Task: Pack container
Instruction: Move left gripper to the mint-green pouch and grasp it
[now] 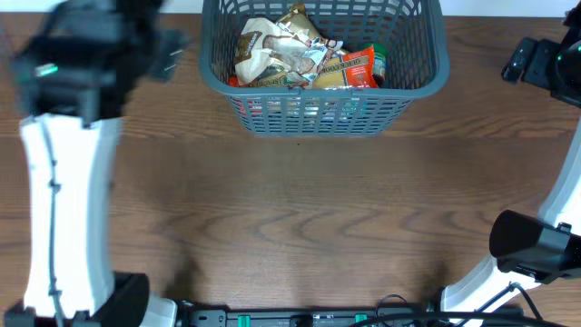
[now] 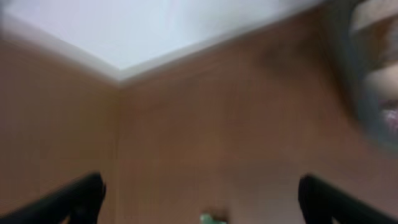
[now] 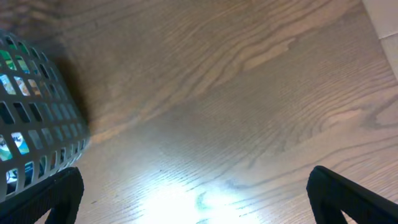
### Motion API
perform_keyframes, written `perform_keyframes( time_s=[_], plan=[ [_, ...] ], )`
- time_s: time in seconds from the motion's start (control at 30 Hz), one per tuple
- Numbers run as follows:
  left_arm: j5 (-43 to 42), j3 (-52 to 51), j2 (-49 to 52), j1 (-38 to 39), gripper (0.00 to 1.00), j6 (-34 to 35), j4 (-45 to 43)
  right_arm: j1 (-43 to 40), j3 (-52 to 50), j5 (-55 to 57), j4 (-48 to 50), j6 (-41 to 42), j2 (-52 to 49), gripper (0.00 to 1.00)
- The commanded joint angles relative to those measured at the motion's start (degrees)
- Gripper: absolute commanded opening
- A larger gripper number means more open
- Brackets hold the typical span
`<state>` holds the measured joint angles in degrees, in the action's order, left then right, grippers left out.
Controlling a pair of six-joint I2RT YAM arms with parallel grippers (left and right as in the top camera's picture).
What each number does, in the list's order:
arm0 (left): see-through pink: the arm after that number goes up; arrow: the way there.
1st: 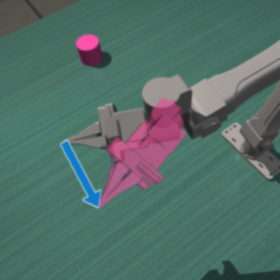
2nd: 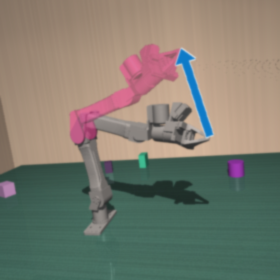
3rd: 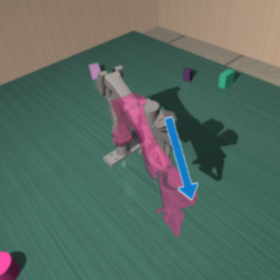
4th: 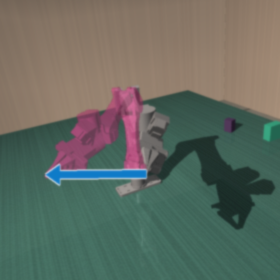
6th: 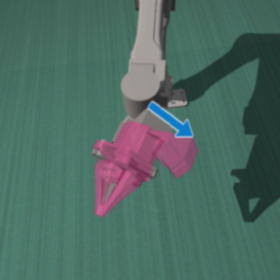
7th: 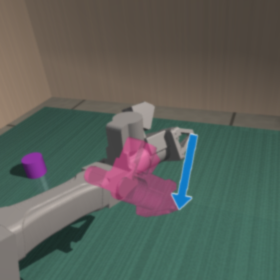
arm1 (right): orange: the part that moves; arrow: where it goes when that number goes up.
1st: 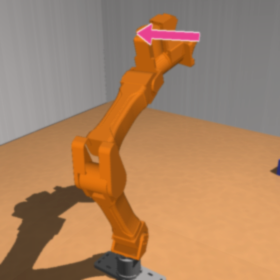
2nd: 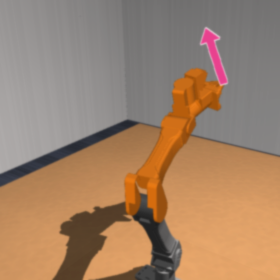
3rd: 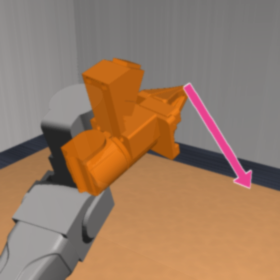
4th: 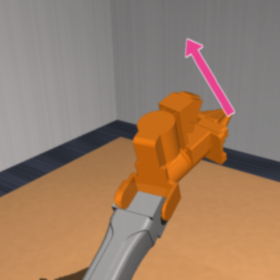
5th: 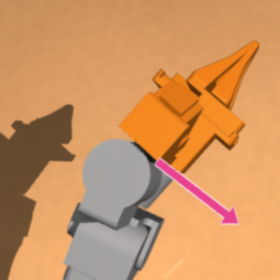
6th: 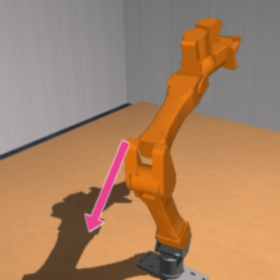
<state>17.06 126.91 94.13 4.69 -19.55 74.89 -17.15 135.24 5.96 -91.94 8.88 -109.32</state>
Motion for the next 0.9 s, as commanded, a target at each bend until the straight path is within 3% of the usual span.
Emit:
perform_keyframes(
  time_s=[0.0, 0.17, 0.33, 0.6, 0.87],
  plan=[
    [1.6, 0.3, -3.6, -7.1, 0.98, 17.1, 7.3, 0.3, -0.3, -0.2, -0.2, -0.9, 0.7, 0.99],
    [-1.4, -2.0, -6.8, -18.6, 0.98, 19.0, 14.9, 0.4, -0.3, -0.2, -0.2, -0.8, 0.7, 0.99],
    [-11.2, -12.1, -12.9, -29.6, 0.99, 16.8, 12.1, 0.3, -0.3, -0.2, -0.3, -0.9, 0.7, 0.99],
    [-18.2, -38.3, -18.4, -40.9, 0.98, 11.1, -2.8, 0.4, -0.3, -0.2, -0.2, -0.8, 0.7, 0.99],
    [-18.2, -52.5, -10.3, -44.6, 0.98, 2.3, -15.6, 0.4, -0.3, -0.2, 0.4, -0.6, 0.7, 0.99]
  ],
)
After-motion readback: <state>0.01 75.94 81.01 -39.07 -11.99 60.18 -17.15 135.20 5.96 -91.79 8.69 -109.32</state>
